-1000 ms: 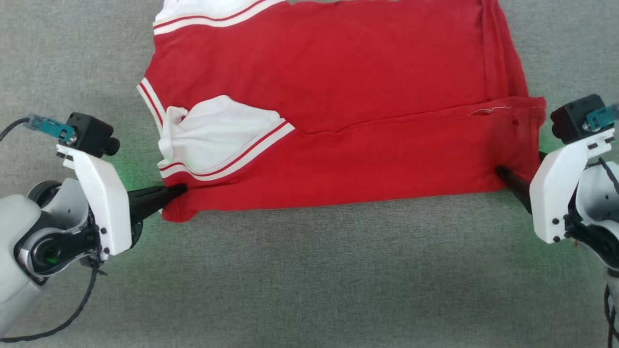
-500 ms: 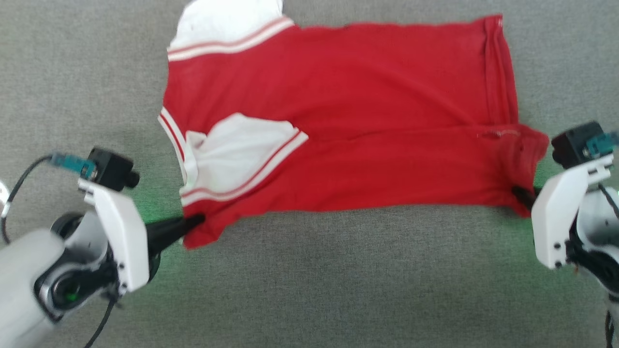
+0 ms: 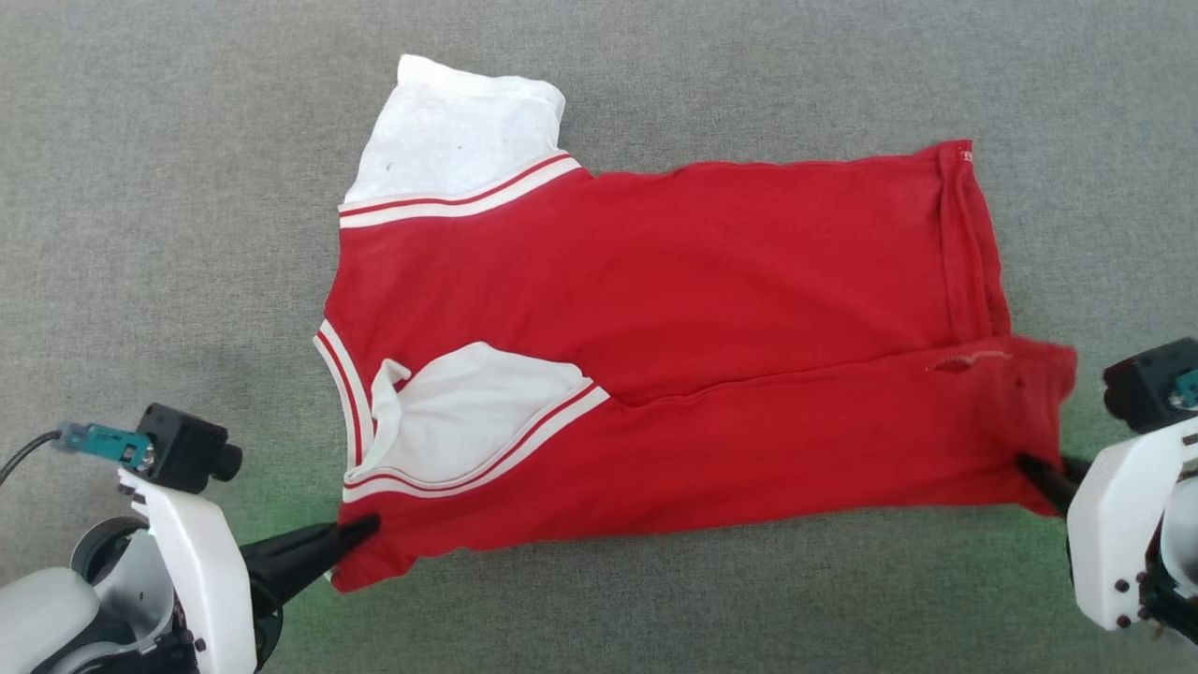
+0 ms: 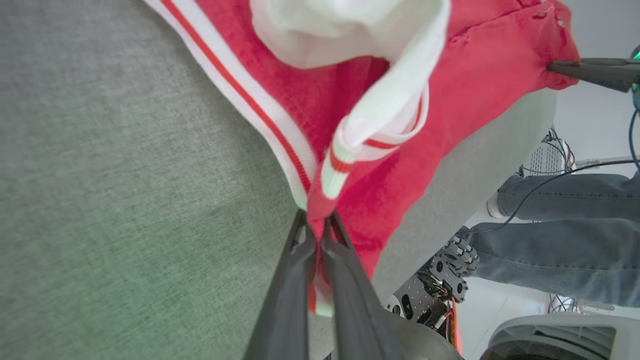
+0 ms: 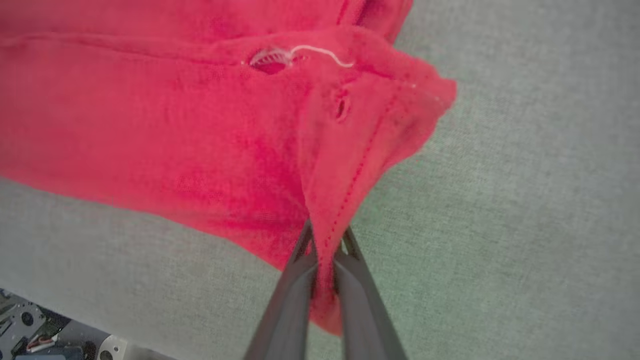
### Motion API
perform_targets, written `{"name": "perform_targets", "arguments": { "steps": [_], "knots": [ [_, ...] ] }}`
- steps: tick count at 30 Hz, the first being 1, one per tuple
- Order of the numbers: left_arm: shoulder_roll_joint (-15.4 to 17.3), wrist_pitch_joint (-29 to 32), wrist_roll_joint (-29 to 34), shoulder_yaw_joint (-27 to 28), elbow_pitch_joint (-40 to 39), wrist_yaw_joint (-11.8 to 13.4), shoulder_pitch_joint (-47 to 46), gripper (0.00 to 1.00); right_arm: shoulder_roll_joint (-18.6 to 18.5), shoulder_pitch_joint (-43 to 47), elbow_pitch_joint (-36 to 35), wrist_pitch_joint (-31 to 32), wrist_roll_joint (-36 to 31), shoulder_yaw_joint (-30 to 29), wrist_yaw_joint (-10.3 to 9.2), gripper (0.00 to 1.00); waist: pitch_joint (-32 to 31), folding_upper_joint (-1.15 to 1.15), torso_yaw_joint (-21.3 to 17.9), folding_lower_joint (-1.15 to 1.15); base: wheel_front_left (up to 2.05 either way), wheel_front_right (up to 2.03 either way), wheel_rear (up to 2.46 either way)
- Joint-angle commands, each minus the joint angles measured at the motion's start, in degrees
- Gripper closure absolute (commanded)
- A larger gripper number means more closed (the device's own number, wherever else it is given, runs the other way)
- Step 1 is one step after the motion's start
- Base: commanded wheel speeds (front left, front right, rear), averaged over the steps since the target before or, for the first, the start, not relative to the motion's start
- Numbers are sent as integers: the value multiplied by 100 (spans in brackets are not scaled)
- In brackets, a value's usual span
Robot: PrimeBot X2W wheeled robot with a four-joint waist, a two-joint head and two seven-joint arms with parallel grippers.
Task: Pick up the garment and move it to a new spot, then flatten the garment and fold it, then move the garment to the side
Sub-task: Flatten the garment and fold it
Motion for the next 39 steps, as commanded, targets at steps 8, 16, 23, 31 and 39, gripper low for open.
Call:
{"name": "perform_targets", "arguments": {
  "steps": [8, 16, 23, 31, 39],
  "knots": [
    [133, -718, -5, 379, -6, 203, 46, 0, 475, -428, -102, -970, -397, -121, -9, 0, -8, 0, -96, 0, 0, 0, 0],
    [-159, -2074, 306, 1134, 881, 555, -395, 0, 1125, -1035, 269, -3290, -1055, 220, -9, 0, 113, 0, -466, 0, 0, 0, 0],
    [-586, -2048, 971, 1410, 2192, 628, -1514, 0, 1792, -1251, 626, -4808, -1347, 360, -9, 0, 334, 0, -1021, 0, 0, 0, 0],
    [-844, -80, 1205, 1085, 3462, 196, -3114, 0, 2019, -1271, 751, -5071, -1377, 474, -9, 0, 713, 0, -1561, 0, 0, 0, 0],
    [-866, 2385, 767, 764, 4246, 23, -4091, 0, 2090, -1378, 936, -5003, -1298, 687, -9, 0, 1086, 0, -1862, 0, 0, 0, 0]
  ]
}}
